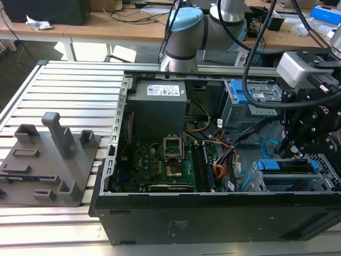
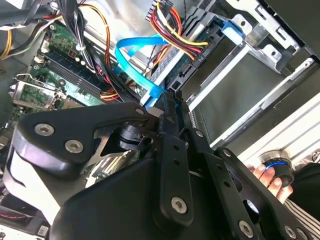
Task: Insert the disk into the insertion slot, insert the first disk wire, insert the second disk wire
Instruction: 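Insert the second disk wire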
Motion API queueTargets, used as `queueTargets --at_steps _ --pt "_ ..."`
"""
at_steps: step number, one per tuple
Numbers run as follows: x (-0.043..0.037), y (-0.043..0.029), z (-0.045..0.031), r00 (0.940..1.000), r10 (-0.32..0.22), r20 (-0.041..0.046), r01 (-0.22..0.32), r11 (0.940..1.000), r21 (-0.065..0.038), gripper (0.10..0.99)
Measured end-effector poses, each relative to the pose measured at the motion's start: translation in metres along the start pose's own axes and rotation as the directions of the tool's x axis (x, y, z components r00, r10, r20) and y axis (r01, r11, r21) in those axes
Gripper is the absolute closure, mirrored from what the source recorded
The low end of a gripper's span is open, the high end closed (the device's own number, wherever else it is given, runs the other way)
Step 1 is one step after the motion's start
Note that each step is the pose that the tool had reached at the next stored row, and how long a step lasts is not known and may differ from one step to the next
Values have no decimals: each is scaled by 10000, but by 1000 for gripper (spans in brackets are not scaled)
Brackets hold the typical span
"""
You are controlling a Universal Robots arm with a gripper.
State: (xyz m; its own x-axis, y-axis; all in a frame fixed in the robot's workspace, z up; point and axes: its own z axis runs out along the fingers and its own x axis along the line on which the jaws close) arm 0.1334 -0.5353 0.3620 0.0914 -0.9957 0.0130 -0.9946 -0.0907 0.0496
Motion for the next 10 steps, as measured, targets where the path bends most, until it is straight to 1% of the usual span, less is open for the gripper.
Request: queueTargets --at_steps 4,9,10 --pt "2 -17 3 9999 140 7 -140 9999 -2 922" --pt "2 -19 4 9999 140 7 -140 9999 -2 922" --pt "4 -34 9 9999 139 7 -139 9999 -2 922"
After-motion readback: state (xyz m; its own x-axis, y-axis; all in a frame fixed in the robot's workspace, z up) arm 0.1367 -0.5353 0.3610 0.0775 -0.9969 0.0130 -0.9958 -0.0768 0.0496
